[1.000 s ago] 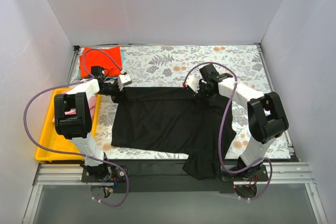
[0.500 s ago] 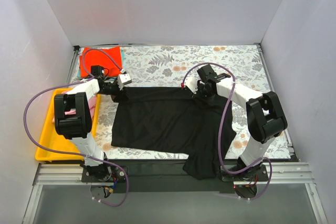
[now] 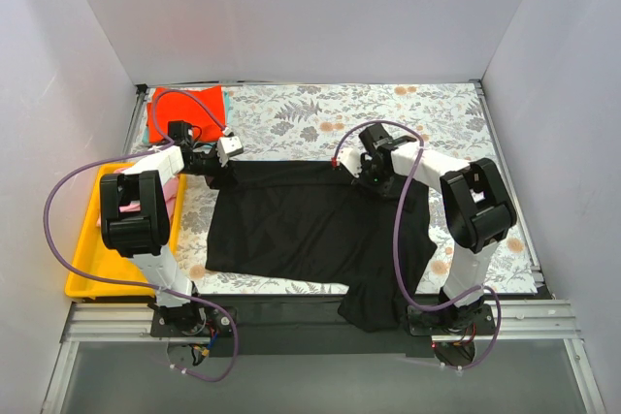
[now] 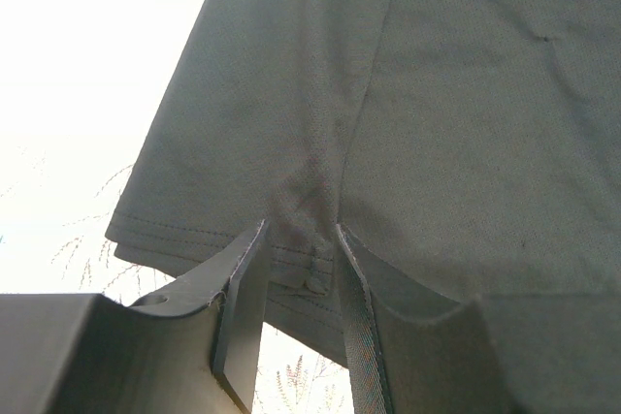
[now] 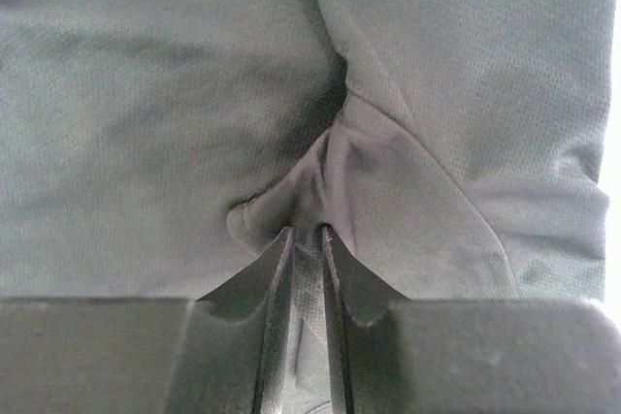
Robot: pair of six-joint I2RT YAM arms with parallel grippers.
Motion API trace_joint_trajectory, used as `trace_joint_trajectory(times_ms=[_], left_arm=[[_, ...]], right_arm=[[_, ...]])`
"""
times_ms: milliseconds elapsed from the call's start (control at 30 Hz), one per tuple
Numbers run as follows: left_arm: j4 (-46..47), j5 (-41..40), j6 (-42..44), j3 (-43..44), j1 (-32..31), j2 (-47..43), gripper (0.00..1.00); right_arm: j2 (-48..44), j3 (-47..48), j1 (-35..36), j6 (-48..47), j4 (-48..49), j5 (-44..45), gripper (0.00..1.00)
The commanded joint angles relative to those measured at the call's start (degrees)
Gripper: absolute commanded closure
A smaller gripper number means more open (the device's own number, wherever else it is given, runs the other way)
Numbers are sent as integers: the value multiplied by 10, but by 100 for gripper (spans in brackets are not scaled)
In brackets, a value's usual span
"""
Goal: Fold and stack the t-shirts
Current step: Fold the tshirt
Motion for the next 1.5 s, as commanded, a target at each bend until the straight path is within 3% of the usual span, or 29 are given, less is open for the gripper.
trace_joint_trajectory(times_ms=[0, 133, 500, 1133, 1233, 1367, 1467], left_arm=[[12, 8, 7, 7, -2, -15, 68], [12, 4, 9, 4, -1, -18, 68], [10, 5, 7, 11, -1, -20, 68], [5, 3, 8, 18, -2, -15, 68], [5, 1, 12, 15, -2, -18, 68], [5, 1, 15, 15, -2, -18, 68], [5, 2, 15, 11, -2, -18, 68]], right_arm=[[13, 25, 3, 5, -1, 3, 75], [2, 30, 2, 12, -8, -12, 71], [-59, 79, 4, 51, -77, -58, 70], [7, 61, 11, 76, -67, -63, 70], [19, 61, 12, 80, -63, -65, 68], [36, 61, 11, 85, -55, -65, 57], [42, 58, 12, 88, -47, -59, 57]])
